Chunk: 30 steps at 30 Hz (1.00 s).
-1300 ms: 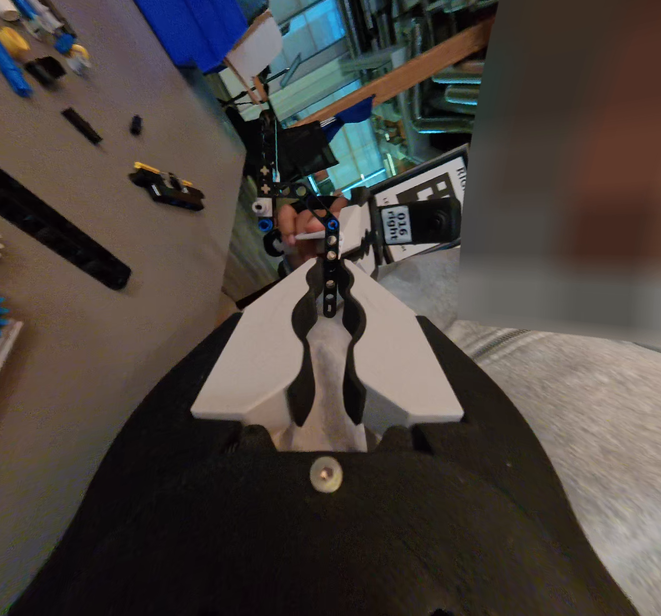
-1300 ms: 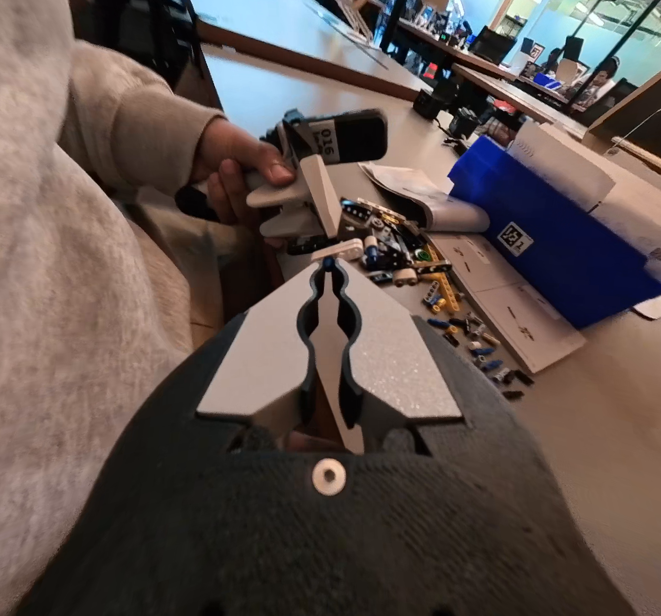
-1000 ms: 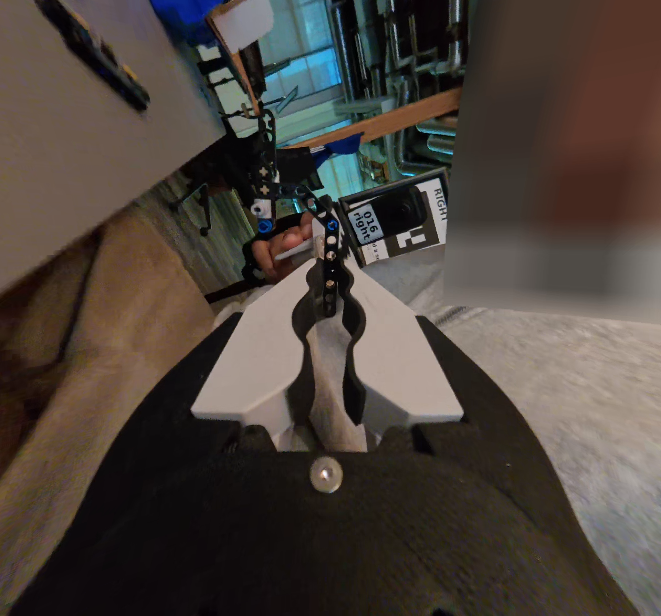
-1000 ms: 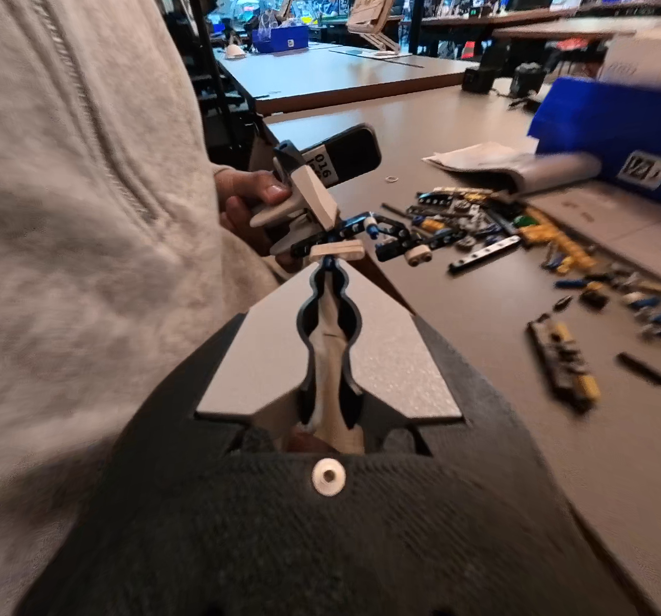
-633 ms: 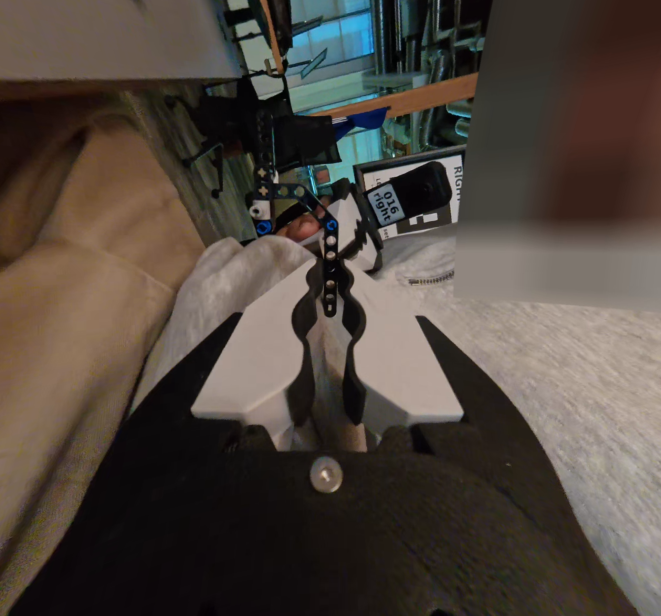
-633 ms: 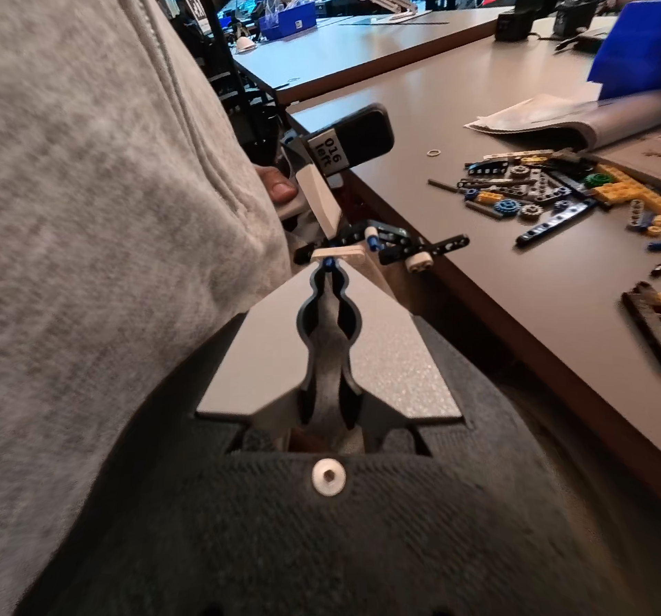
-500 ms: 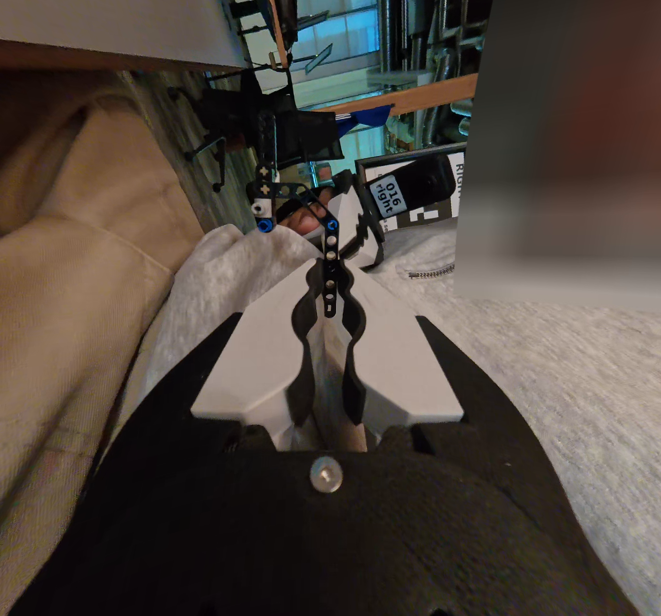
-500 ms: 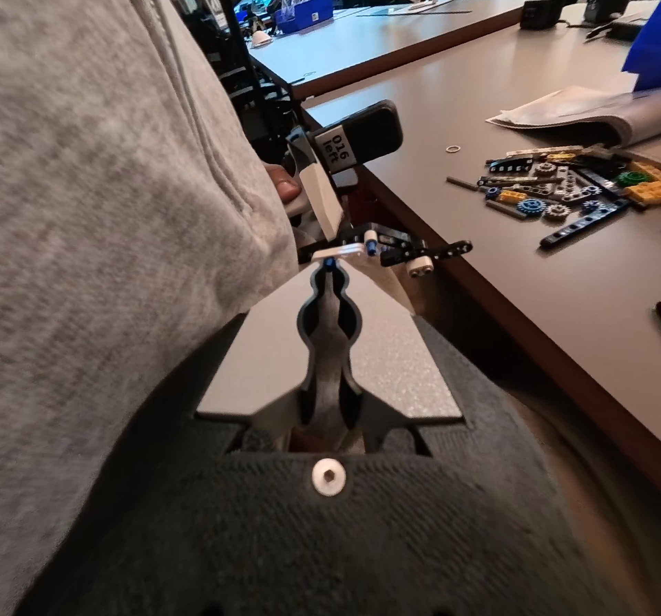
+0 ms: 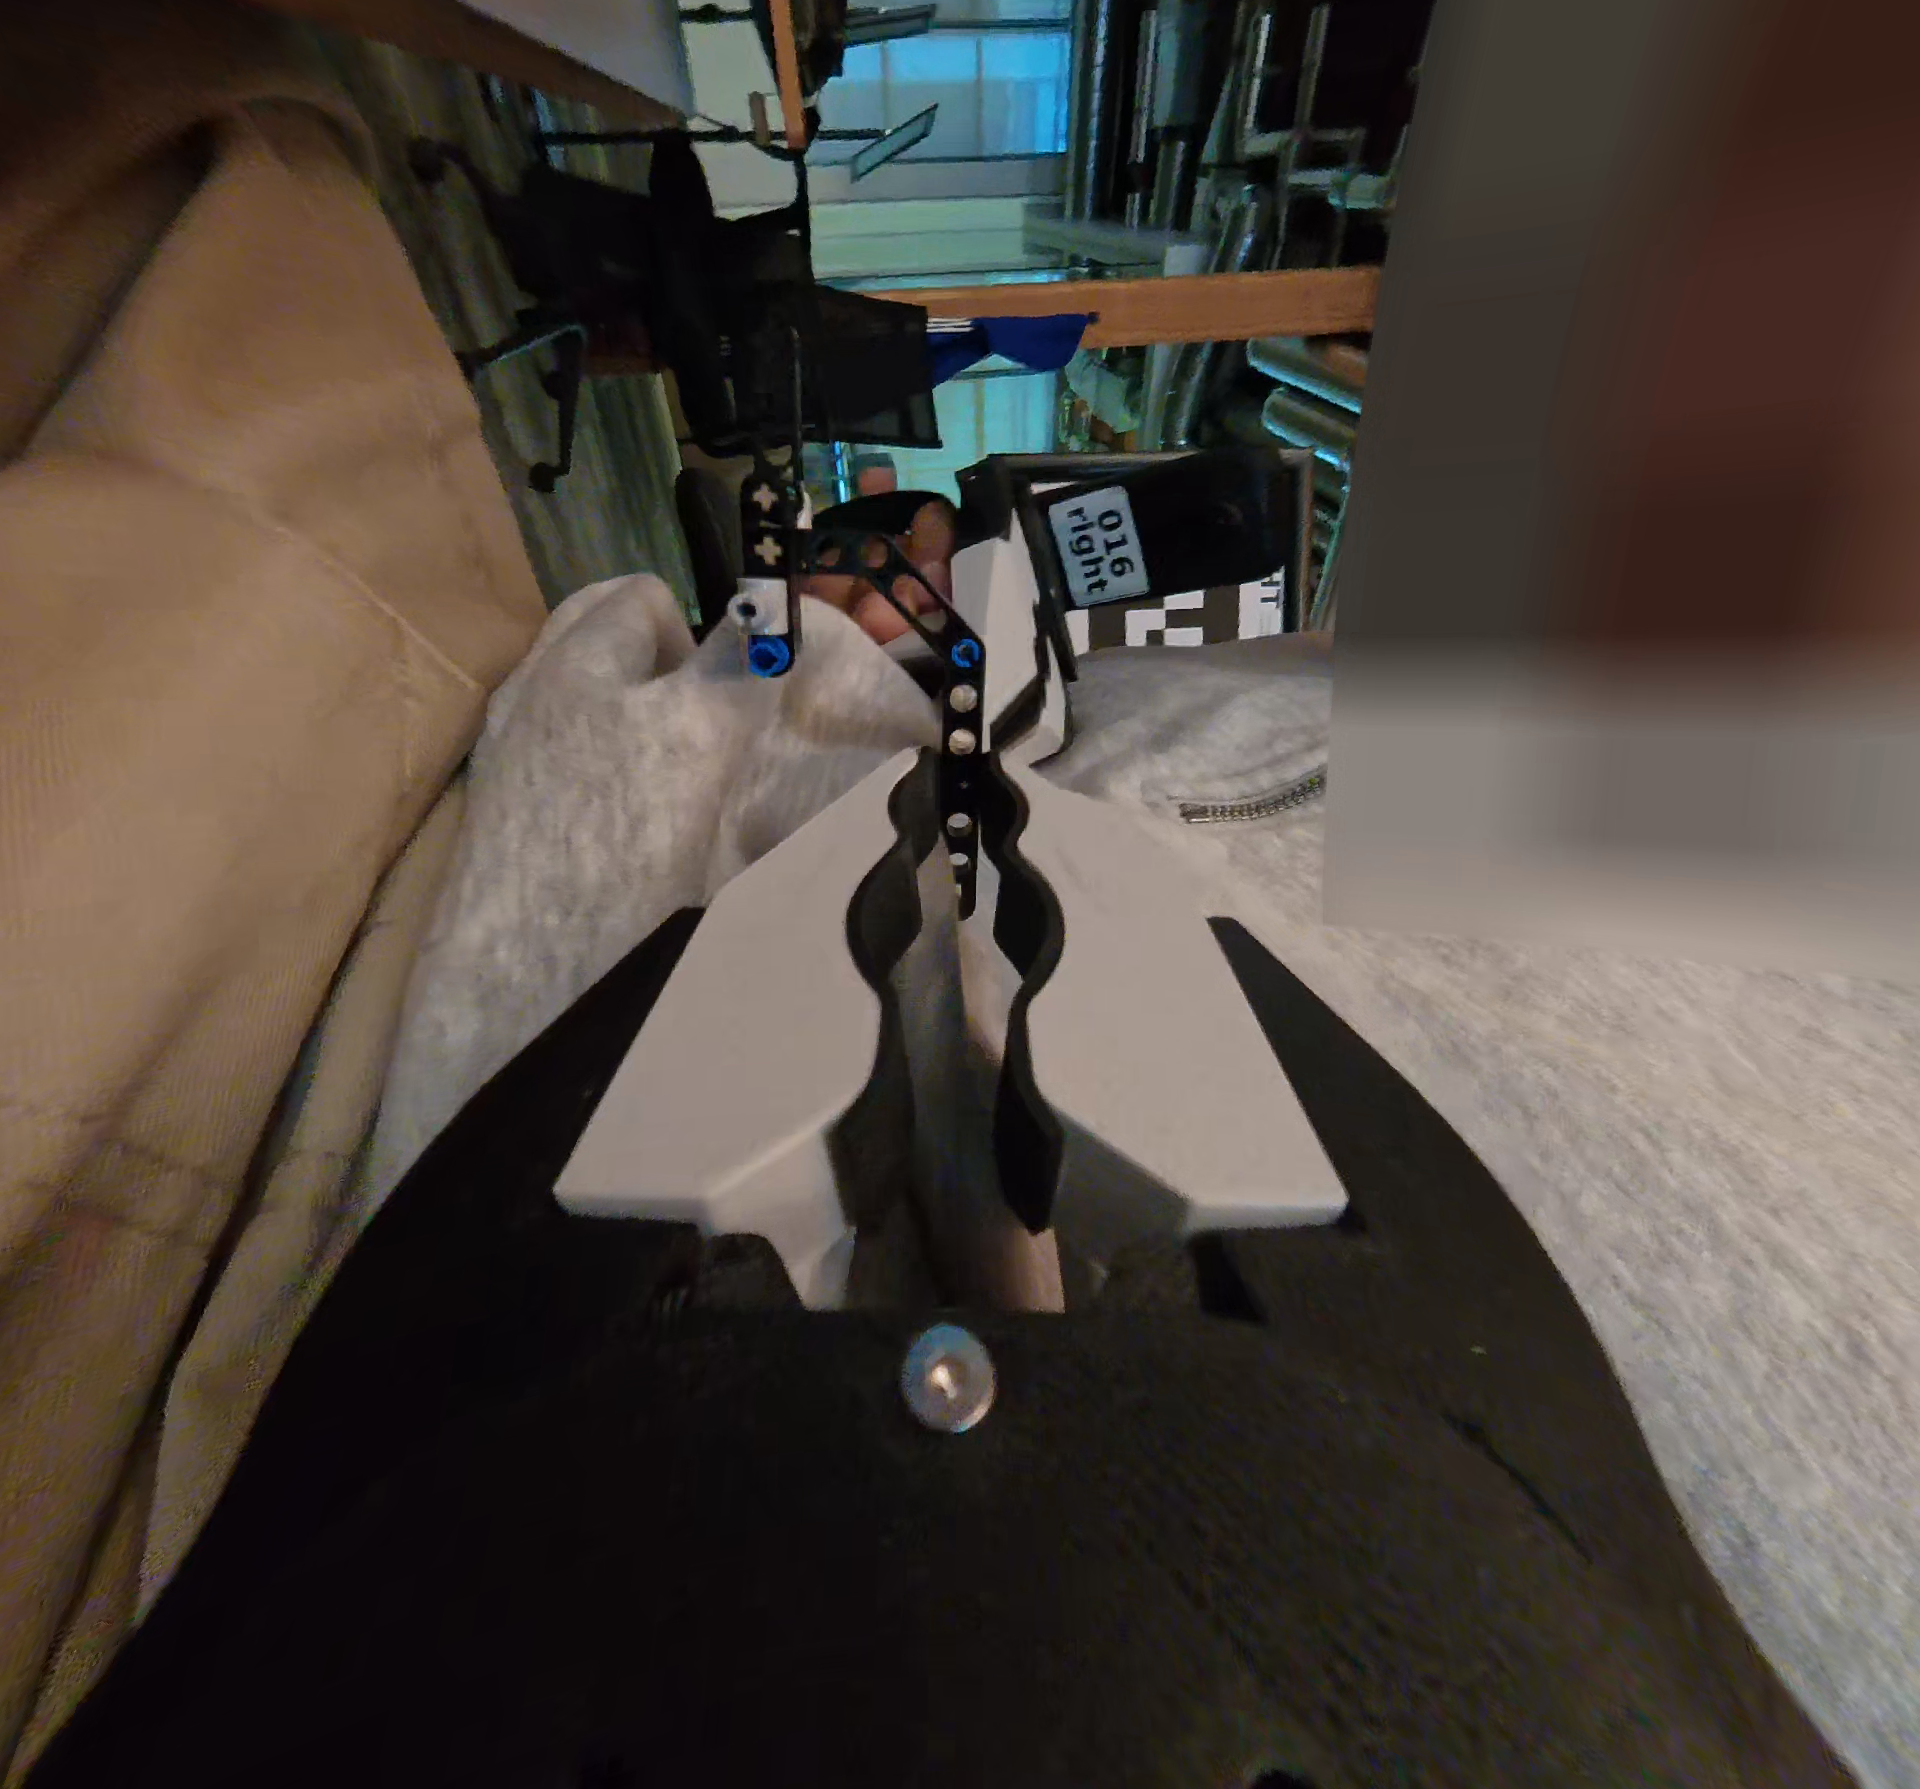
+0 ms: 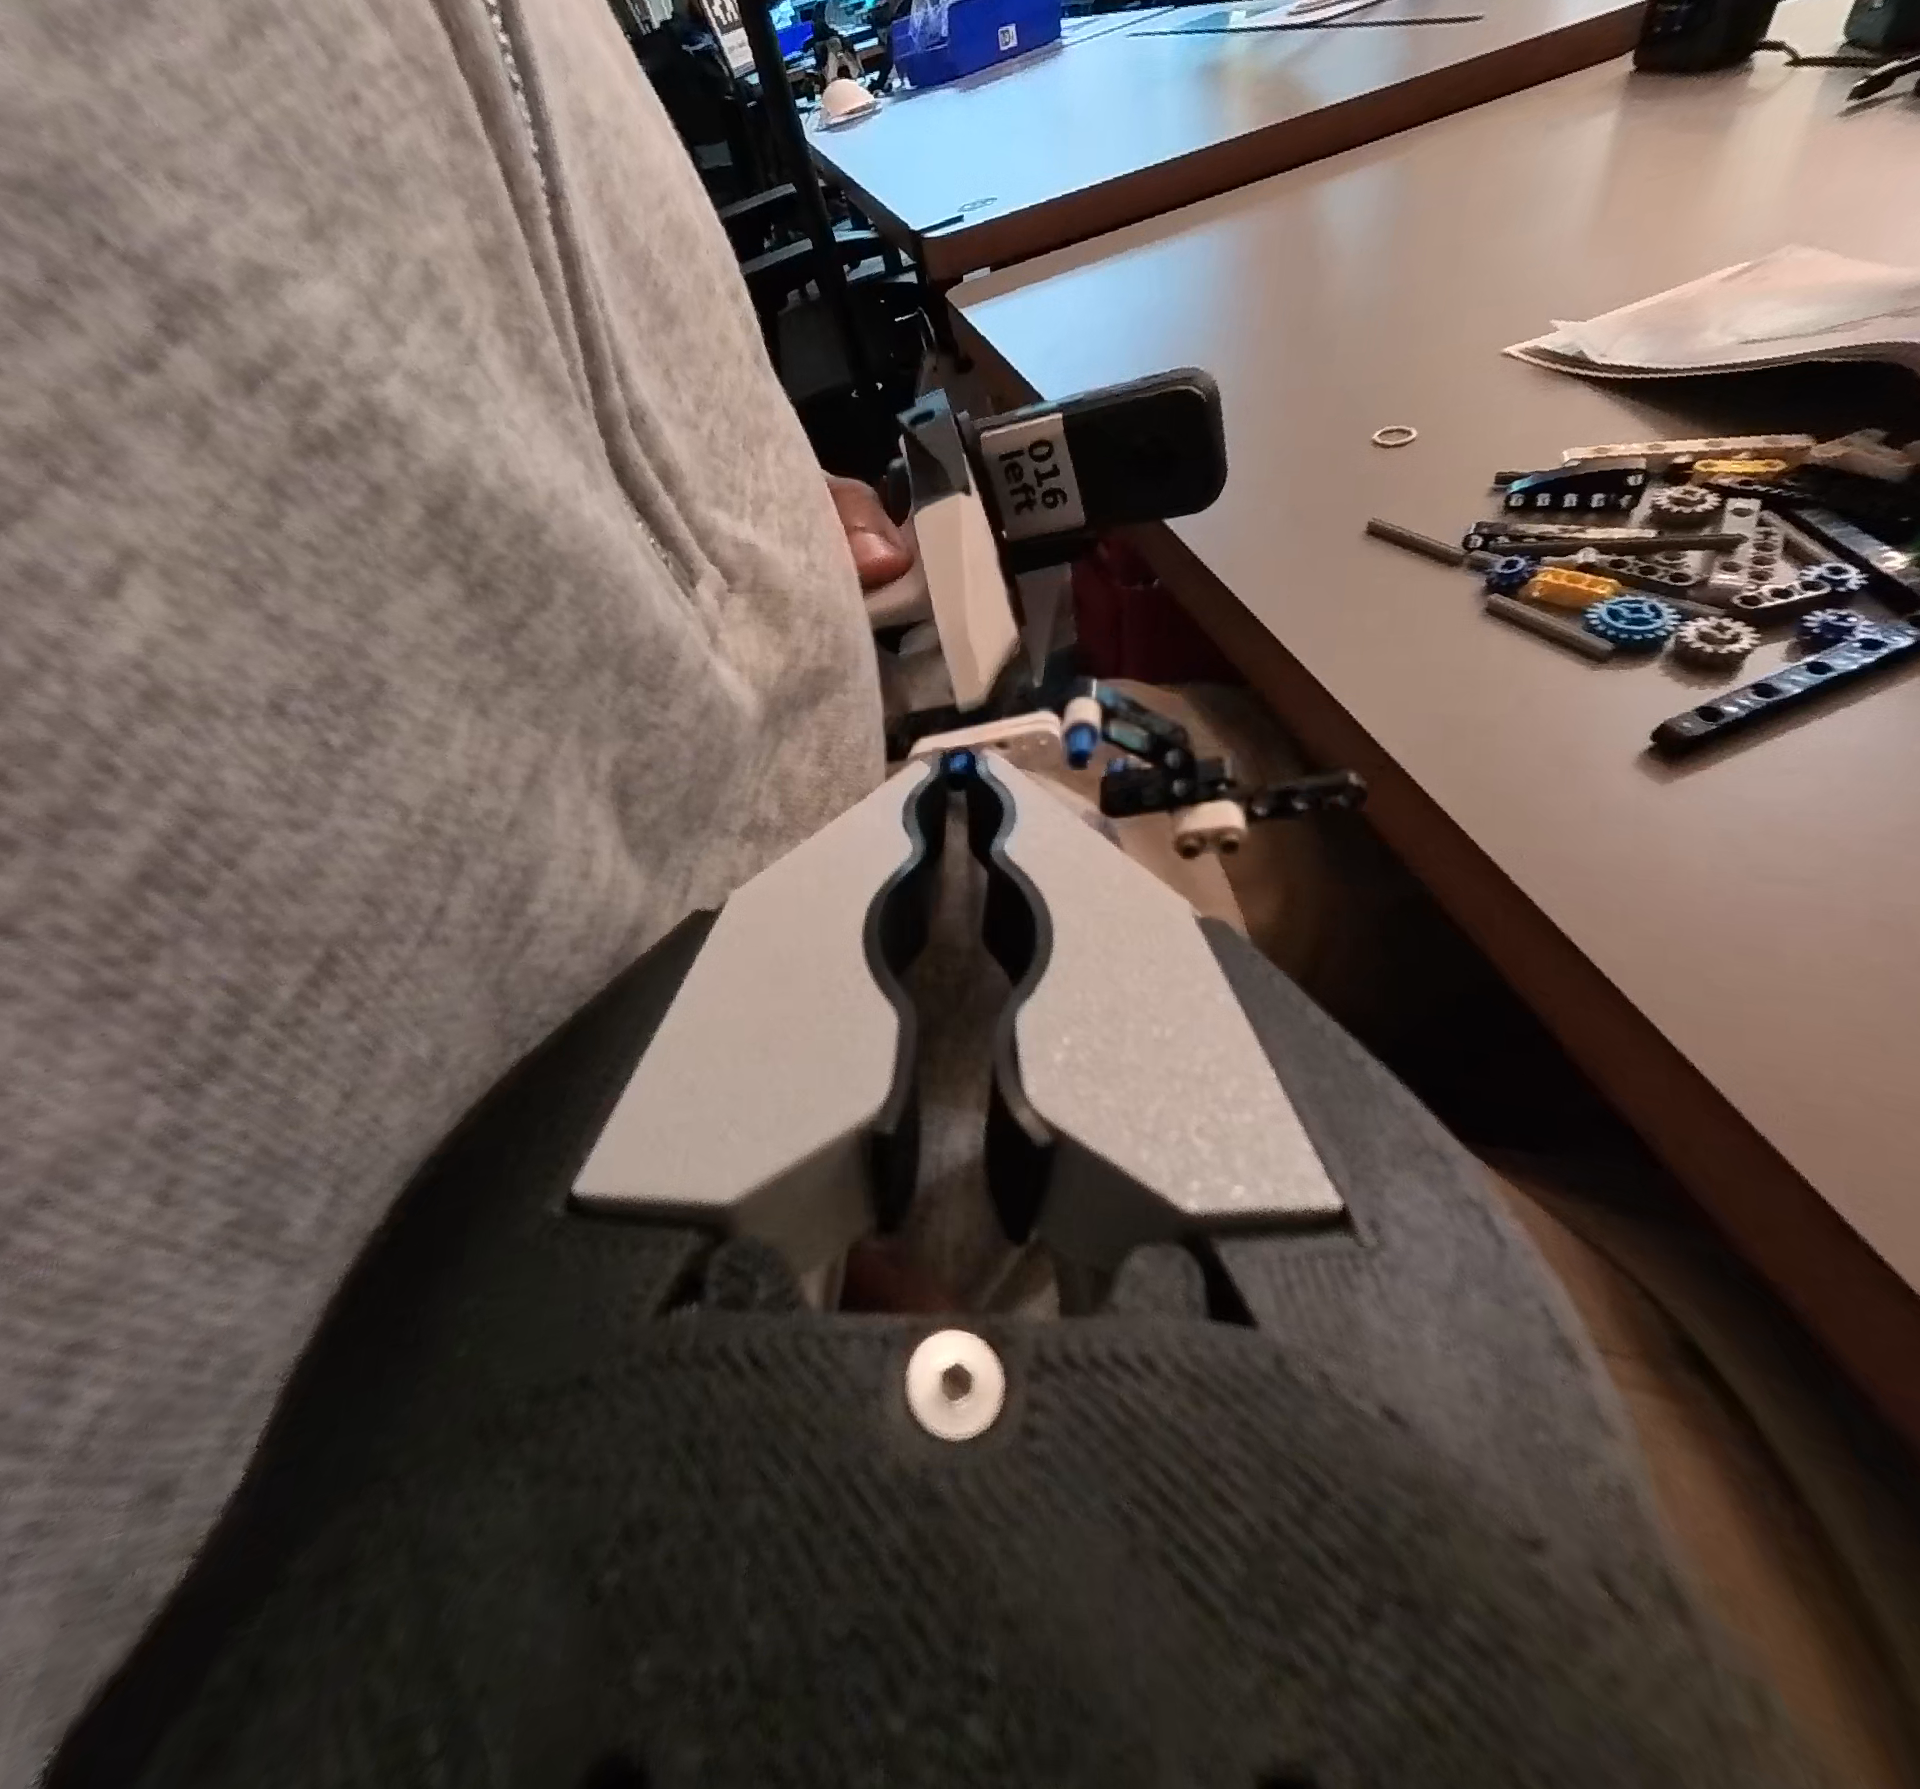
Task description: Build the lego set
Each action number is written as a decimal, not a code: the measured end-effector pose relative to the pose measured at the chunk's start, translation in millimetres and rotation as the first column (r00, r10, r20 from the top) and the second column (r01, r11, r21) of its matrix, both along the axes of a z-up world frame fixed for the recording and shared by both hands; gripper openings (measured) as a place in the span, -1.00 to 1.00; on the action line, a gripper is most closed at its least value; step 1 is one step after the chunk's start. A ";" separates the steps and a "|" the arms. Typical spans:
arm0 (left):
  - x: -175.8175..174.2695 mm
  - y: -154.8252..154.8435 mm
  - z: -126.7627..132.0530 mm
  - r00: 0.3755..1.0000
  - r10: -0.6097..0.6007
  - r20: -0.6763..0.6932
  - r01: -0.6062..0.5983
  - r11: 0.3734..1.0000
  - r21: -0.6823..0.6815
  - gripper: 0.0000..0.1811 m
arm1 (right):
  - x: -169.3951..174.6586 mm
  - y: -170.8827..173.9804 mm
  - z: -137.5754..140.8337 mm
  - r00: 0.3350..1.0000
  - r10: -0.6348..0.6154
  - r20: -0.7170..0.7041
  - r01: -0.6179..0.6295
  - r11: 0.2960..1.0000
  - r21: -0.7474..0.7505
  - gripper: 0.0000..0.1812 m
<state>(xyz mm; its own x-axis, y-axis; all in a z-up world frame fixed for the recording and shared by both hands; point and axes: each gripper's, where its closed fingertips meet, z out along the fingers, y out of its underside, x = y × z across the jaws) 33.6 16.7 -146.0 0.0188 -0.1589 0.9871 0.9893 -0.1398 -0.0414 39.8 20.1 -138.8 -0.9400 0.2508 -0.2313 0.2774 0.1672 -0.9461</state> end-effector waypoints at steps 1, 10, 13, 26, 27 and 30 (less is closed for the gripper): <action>0.8 -0.3 -0.2 1.000 -0.003 -0.002 0.003 1.000 -0.008 -0.95 | 0.8 -0.5 0.2 1.000 0.005 0.000 -0.005 1.000 0.000 -0.98; 1.6 0.0 2.5 0.997 -0.004 0.075 0.001 0.999 0.050 -0.95 | 3.5 0.2 -5.8 0.999 0.027 0.042 -0.027 1.000 0.002 -0.99; 2.2 0.7 1.7 0.999 -0.001 0.050 0.000 1.000 0.022 -0.95 | 4.4 0.8 -4.6 0.999 0.027 0.031 -0.027 1.000 0.006 -0.99; 7.1 0.8 -2.9 0.997 0.008 0.083 -0.005 0.999 -0.031 -0.94 | 9.0 0.4 -6.4 0.996 0.015 0.082 -0.013 1.000 -0.019 -0.99; 7.8 1.0 -4.2 0.996 0.012 0.091 -0.008 0.999 -0.040 -0.94 | 9.8 0.4 -6.1 0.996 0.018 0.089 -0.016 1.000 -0.024 -0.99; 16.0 4.4 -10.1 0.998 -0.021 0.055 0.026 0.995 -0.098 -0.94 | 11.3 -2.7 -1.5 0.995 0.030 0.098 -0.026 0.999 -0.048 -0.99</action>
